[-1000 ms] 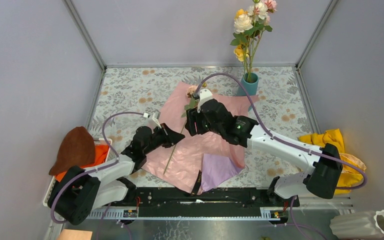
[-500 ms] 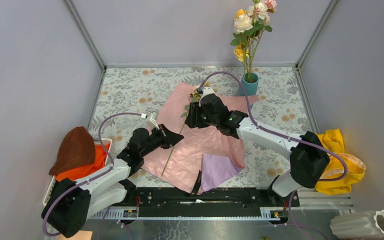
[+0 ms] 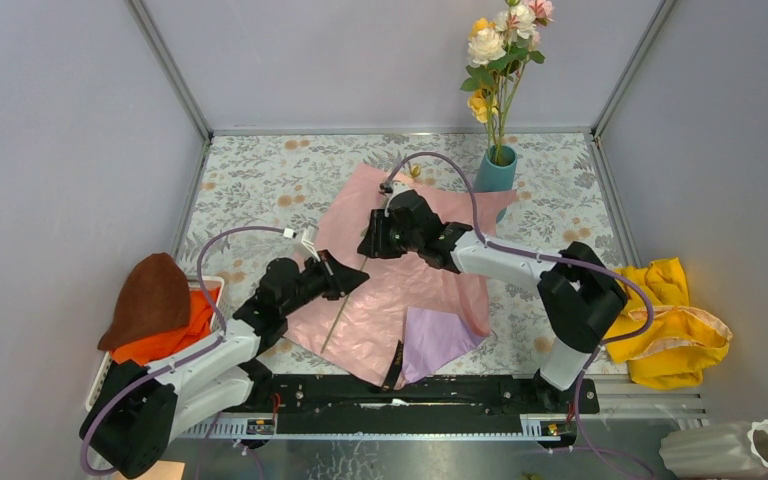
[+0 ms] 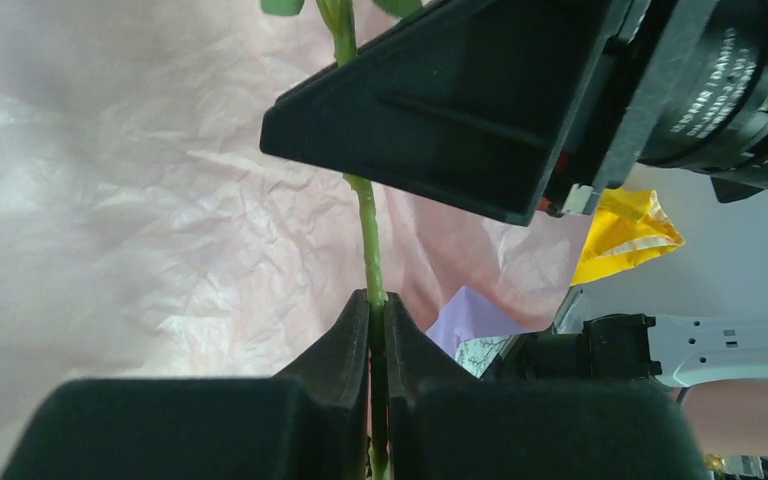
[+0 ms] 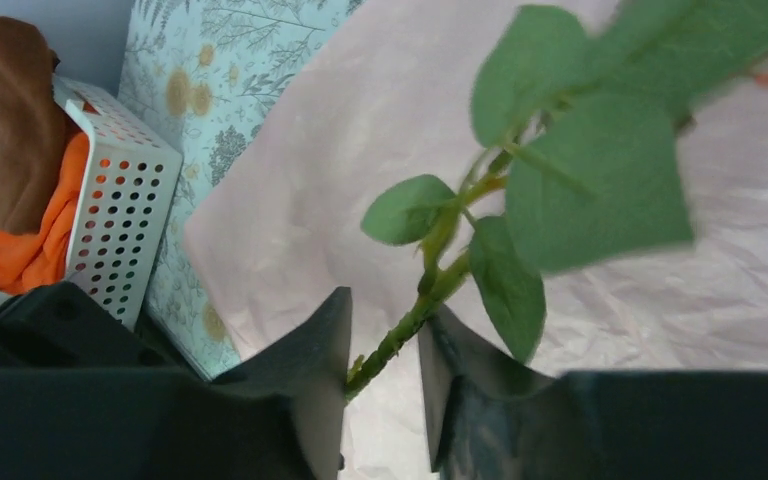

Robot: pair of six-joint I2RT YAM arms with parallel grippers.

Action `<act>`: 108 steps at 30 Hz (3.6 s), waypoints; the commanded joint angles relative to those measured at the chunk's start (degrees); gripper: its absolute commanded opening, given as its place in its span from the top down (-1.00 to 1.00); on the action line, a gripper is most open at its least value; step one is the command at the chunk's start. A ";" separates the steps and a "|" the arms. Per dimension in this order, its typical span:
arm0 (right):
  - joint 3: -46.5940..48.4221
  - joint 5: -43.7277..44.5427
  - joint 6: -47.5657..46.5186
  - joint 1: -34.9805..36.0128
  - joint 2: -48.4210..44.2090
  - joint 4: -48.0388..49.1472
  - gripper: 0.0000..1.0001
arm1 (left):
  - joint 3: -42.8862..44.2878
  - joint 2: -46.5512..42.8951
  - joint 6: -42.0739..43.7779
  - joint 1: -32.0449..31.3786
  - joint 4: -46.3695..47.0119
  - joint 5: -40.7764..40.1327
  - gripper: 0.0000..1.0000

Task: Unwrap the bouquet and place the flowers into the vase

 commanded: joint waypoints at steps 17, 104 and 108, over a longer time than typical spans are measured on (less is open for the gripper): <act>-2.63 5.72 -7.08 -0.57 -8.23 1.40 1.00 | 3.99 -7.27 0.49 -2.88 -9.50 -2.42 0.10; 12.66 0.93 -19.50 5.87 -17.08 -4.39 0.69 | 19.27 -2.12 11.96 -2.78 0.67 23.91 0.77; 12.57 1.69 -19.30 5.89 -17.42 -4.40 1.00 | 19.81 -2.74 12.04 -2.79 -2.16 20.14 0.37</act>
